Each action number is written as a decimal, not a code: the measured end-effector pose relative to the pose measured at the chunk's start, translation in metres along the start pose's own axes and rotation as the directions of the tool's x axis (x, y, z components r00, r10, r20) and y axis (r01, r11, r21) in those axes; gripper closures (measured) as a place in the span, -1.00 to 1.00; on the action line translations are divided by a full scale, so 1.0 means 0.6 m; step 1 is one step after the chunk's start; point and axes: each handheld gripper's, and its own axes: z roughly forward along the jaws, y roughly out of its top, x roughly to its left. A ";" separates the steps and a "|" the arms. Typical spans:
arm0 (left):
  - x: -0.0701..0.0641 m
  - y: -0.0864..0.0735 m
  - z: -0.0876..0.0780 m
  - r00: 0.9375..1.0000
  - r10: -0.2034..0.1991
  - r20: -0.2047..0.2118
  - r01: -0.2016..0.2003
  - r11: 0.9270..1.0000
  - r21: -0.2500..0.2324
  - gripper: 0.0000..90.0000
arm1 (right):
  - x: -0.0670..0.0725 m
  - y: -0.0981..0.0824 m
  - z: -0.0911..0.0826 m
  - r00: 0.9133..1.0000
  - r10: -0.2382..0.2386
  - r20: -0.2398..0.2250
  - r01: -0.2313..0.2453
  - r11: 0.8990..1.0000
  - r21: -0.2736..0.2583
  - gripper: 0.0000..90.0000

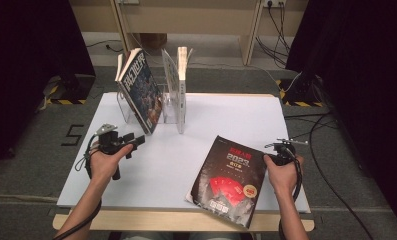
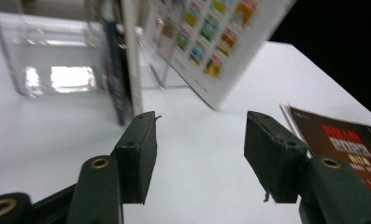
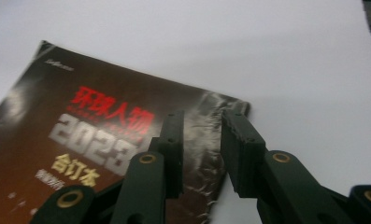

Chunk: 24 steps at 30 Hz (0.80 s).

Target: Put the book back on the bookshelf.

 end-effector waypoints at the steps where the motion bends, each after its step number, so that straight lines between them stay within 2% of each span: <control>1: -0.005 -0.005 0.002 1.000 0.001 0.013 -0.001 1.000 0.012 -0.02 | -0.004 0.002 0.003 1.000 0.009 0.003 -0.009 1.000 0.003 0.57; 6: -0.035 -0.030 0.015 0.997 0.007 0.072 -0.012 0.998 0.064 0.02 | -0.018 0.014 0.016 0.999 0.031 0.025 -0.031 0.999 0.032 0.59; 10: -0.052 -0.048 0.025 0.995 0.016 0.097 -0.026 0.994 0.103 0.05 | -0.024 0.021 0.028 0.999 0.027 0.028 -0.029 0.998 0.057 0.63; 12: -0.060 -0.055 0.029 0.994 0.024 0.109 -0.037 0.992 0.119 0.06 | -0.025 0.023 0.032 0.998 0.051 0.028 -0.053 0.996 0.066 0.63; 17: -0.073 -0.065 0.034 0.992 0.053 0.117 -0.070 0.987 0.146 0.05 | -0.029 0.023 0.044 0.997 0.070 0.015 -0.071 0.993 0.091 0.58; 21: -0.074 -0.069 0.034 0.992 0.062 0.109 -0.078 0.985 0.152 0.04 | -0.031 0.024 0.046 0.996 0.089 0.009 -0.090 0.992 0.092 0.54; 24: -0.074 -0.069 0.033 0.992 0.048 0.116 -0.066 0.986 0.152 0.03 | -0.030 0.023 0.046 0.993 0.117 -0.002 -0.116 0.989 0.091 0.52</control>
